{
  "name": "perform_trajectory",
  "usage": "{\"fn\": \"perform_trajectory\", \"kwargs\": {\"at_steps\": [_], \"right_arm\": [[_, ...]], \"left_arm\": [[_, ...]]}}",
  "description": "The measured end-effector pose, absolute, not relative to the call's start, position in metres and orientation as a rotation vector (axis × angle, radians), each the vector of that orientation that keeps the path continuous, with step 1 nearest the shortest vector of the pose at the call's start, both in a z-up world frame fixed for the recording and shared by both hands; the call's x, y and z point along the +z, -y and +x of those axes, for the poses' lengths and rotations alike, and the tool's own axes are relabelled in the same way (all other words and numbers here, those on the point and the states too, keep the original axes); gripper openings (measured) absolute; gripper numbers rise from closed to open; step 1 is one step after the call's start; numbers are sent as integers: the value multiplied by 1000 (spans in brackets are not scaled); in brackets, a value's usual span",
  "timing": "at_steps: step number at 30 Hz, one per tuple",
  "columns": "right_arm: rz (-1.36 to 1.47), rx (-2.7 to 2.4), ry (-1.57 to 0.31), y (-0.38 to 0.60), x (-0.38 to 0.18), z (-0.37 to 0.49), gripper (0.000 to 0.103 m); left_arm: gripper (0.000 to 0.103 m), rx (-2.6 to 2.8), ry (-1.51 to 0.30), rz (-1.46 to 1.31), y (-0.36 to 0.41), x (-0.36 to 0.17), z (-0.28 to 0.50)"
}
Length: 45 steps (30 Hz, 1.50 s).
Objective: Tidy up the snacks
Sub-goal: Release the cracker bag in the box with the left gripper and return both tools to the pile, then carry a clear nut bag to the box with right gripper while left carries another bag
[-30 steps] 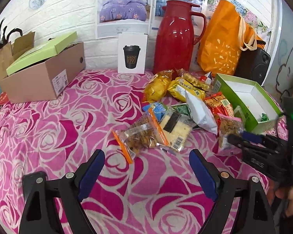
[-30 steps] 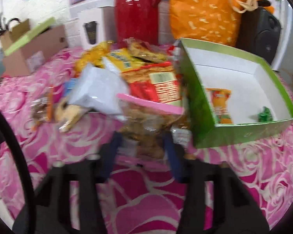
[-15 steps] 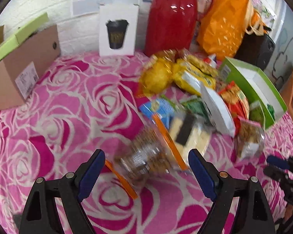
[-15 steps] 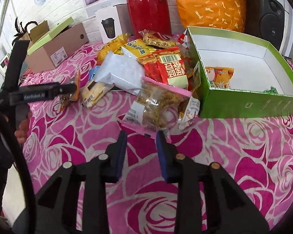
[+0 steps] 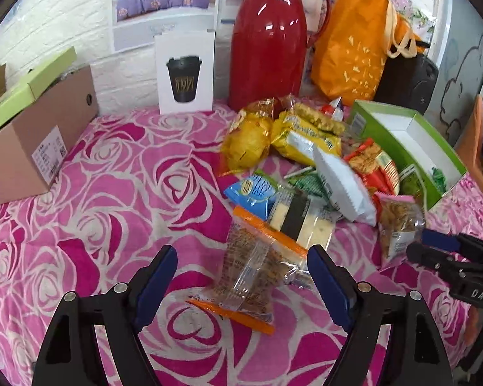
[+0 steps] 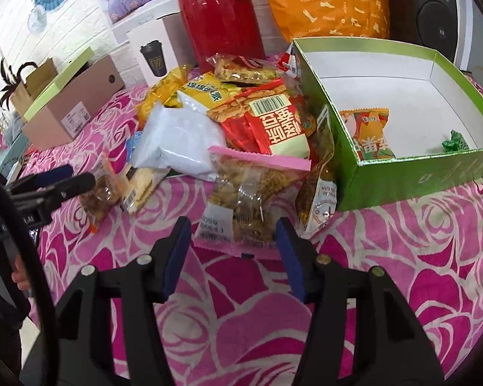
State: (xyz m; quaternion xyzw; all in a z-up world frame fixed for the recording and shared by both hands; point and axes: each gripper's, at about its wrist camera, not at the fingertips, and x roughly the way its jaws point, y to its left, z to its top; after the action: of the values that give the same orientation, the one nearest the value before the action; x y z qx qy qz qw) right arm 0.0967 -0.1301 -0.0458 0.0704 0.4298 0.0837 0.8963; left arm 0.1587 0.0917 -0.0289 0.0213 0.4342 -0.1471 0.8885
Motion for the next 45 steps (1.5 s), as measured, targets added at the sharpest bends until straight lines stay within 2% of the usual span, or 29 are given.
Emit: {"fn": "perform_trajectory", "kwargs": {"at_steps": [5, 6, 7, 8, 9, 16, 25, 29, 31, 36, 38, 40, 41, 45], "right_arm": [[105, 149, -902, 124, -57, 107, 57], [93, 151, -897, 122, -59, 107, 54], [70, 150, -892, 119, -59, 106, 51], [45, 154, -886, 116, -59, 105, 47], [26, 160, -882, 114, -58, 104, 45], [79, 298, -910, 110, -42, 79, 39], [52, 289, -922, 104, -47, 77, 44], [68, 281, -939, 106, -53, 78, 52], [78, 281, -945, 106, -57, 80, 52], [109, 280, -946, 107, -65, 84, 53], [117, 283, -940, 108, -66, 84, 53], [120, 295, -932, 109, -64, 84, 47], [106, 298, -926, 108, -63, 82, 45], [106, 323, -877, 112, -48, 70, 43]], "left_arm": [[85, -254, -949, 50, -85, -51, 157], [84, -246, -965, 47, -85, -56, 157], [78, -242, -971, 42, -84, -59, 156], [66, -238, -977, 42, -83, -61, 155], [62, -229, -993, 48, -82, -64, 154], [62, -217, -976, 49, -81, -64, 144], [64, -232, -962, -21, -91, -58, 145], [67, -208, -933, -14, -90, -51, 146], [72, -197, -958, -17, -89, -55, 152], [72, -197, -984, -53, -91, -61, 157], [69, -209, -978, -63, -91, -60, 155], [62, -223, -959, -58, -90, -54, 149], [43, -224, -943, -46, -88, -50, 145], [43, -249, -877, -39, -84, -25, 130]]}}
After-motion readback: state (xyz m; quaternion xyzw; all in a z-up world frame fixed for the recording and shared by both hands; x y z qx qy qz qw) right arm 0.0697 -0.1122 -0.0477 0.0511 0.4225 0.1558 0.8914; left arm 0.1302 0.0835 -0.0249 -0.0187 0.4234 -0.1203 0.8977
